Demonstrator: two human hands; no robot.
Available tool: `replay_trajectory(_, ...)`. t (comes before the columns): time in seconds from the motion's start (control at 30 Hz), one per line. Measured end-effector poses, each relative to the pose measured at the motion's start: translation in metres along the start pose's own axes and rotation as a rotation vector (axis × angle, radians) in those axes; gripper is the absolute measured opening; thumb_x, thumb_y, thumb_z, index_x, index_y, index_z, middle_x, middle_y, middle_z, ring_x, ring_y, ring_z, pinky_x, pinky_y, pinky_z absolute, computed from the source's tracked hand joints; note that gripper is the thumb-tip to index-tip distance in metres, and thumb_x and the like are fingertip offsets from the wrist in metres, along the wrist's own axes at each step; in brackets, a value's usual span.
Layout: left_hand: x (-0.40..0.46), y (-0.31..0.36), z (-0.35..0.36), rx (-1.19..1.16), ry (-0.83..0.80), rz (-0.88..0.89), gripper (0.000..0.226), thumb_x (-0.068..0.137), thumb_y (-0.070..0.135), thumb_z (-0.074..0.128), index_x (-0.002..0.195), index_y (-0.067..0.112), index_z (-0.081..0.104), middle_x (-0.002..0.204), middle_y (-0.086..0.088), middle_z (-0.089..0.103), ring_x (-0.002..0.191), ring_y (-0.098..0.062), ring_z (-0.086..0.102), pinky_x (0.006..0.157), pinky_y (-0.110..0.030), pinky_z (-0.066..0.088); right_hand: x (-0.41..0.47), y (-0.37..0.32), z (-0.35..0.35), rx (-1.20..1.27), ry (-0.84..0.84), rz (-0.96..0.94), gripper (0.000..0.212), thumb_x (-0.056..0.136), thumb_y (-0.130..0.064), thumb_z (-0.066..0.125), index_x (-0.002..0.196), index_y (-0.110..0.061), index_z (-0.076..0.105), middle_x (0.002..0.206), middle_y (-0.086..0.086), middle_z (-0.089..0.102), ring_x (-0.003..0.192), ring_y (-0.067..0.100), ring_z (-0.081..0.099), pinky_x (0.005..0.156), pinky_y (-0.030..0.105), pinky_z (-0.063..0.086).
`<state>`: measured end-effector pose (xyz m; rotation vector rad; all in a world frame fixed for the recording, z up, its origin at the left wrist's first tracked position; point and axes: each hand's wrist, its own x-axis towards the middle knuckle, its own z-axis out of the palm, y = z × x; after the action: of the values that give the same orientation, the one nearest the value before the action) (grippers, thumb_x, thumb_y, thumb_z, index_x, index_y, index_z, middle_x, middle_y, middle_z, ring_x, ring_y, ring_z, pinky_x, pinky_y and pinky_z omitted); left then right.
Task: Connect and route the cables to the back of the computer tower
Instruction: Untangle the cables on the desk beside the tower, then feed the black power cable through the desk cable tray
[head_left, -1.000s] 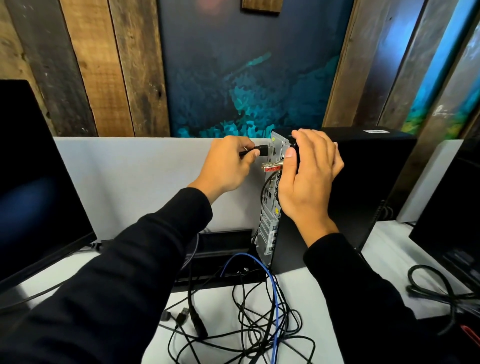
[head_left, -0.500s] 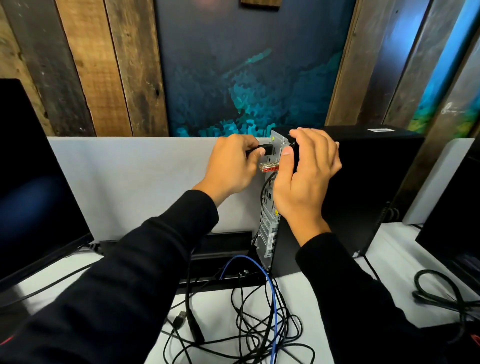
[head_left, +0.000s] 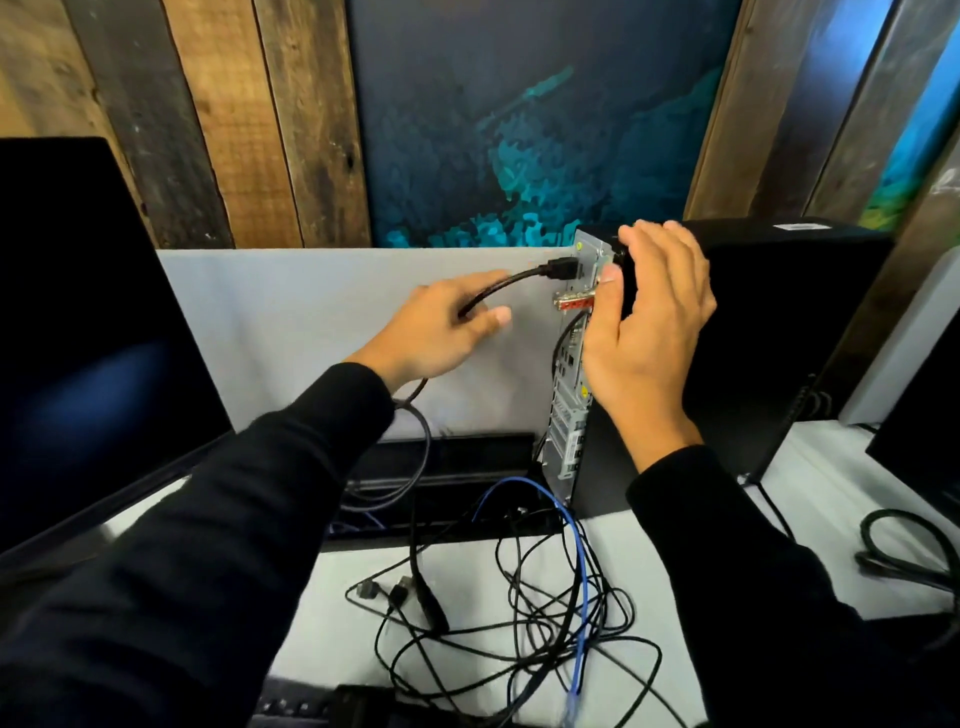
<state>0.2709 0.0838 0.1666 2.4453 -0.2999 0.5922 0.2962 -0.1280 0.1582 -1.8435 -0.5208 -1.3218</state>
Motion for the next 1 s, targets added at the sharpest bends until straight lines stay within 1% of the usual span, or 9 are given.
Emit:
replay_trajectory(0.17,-0.098,-0.086,-0.023,0.146,-0.13,-0.263,0.047,0.086,0.045,0.078,0.127,0.026,0.066,0.107,0.008,0.074,0.095,-0.001,0.068,0.09,-0.022,0.052,-0.057,-0.046,-0.006,0.049,-0.068,-0.116,0.036,0.088,-0.015,0.067,0.123,-0.008,0.067,0.127,0.017,0.056,0.114,0.036,0.053,0.088,0.043,0.04)
replay_trajectory(0.27,-0.136,-0.119,-0.013,0.286,-0.101,-0.293,0.039,0.097,0.033,0.068,0.132,0.016,0.063,0.122,-0.004,0.071,0.111,-0.024,0.067,0.088,-0.026,0.046,-0.086,-0.079,0.014,0.093,-0.567,-0.136,0.021,0.095,-0.027,0.06,0.107,-0.011,0.068,0.109,0.01,0.058,0.098,0.033,0.058,0.081,0.04,0.049)
replay_trajectory(0.33,-0.148,-0.132,-0.004,0.292,-0.067,-0.281,0.04,0.101,0.023,0.061,0.139,0.013,0.058,0.131,-0.009,0.068,0.12,-0.03,0.063,0.098,-0.031,0.045,-0.099,-0.09,0.037,-0.108,-1.008,0.018,0.026,0.1,-0.036,0.055,0.11,-0.013,0.064,0.112,0.01,0.058,0.102,0.033,0.061,0.081,0.037,0.051)
replay_trajectory(0.4,-0.154,-0.137,0.004,0.295,0.005,-0.255,0.037,0.1,0.014,0.058,0.137,0.012,0.06,0.128,-0.011,0.07,0.117,-0.034,0.063,0.1,-0.037,0.049,-0.112,-0.089,0.061,-0.21,-1.238,0.177,0.035,0.102,-0.037,0.055,0.122,-0.008,0.057,0.124,0.015,0.057,0.11,0.037,0.062,0.085,0.04,0.053)
replay_trajectory(0.5,-0.161,-0.138,0.015,0.285,0.1,-0.254,0.033,0.097,0.005,0.057,0.127,0.012,0.067,0.114,-0.011,0.074,0.104,-0.037,0.064,0.091,-0.04,0.051,-0.125,-0.075,0.089,-0.124,-1.244,0.36,0.042,0.104,-0.031,0.054,0.134,-0.004,0.045,0.132,0.02,0.055,0.119,0.039,0.058,0.087,0.04,0.049)
replay_trajectory(0.6,-0.168,-0.142,0.025,0.145,0.132,-0.317,0.03,0.096,0.001,0.058,0.122,0.01,0.07,0.111,-0.009,0.075,0.105,-0.028,0.067,0.088,-0.024,0.047,-0.135,-0.057,0.104,-0.013,-1.16,0.389,0.039,0.105,-0.02,0.052,0.143,-0.011,0.048,0.132,0.018,0.06,0.125,0.037,0.055,0.099,0.039,0.047)
replay_trajectory(0.73,-0.175,-0.149,0.031,0.035,0.167,-0.385,0.027,0.097,0.007,0.065,0.121,0.014,0.073,0.111,0.0,0.077,0.11,-0.014,0.068,0.09,0.001,0.035,-0.143,-0.041,0.107,0.063,-1.036,0.302,0.012,0.099,-0.008,0.062,0.106,-0.016,0.067,0.081,-0.002,0.055,0.079,0.022,0.054,0.073,0.029,0.041)
replay_trajectory(0.83,-0.18,-0.148,0.03,0.06,0.287,-0.398,0.017,0.095,0.018,0.072,0.109,0.013,0.079,0.101,0.0,0.079,0.096,-0.01,0.071,0.083,0.003,0.036,-0.151,-0.04,0.104,0.148,-1.024,0.36,0.013,0.097,-0.003,0.064,0.094,-0.015,0.062,0.081,-0.001,0.054,0.069,0.022,0.059,0.068,0.039,0.058)
replay_trajectory(1.0,-0.184,-0.153,0.019,0.06,0.435,-0.378,0.018,0.095,0.013,0.071,0.111,0.007,0.076,0.099,0.003,0.077,0.091,-0.005,0.067,0.085,0.003,0.037,-0.151,-0.046,0.108,0.355,-1.036,0.45,0.019,0.105,-0.013,0.055,0.119,-0.009,0.067,0.096,0.005,0.071,0.065,0.022,0.074,0.071,0.04,0.065)
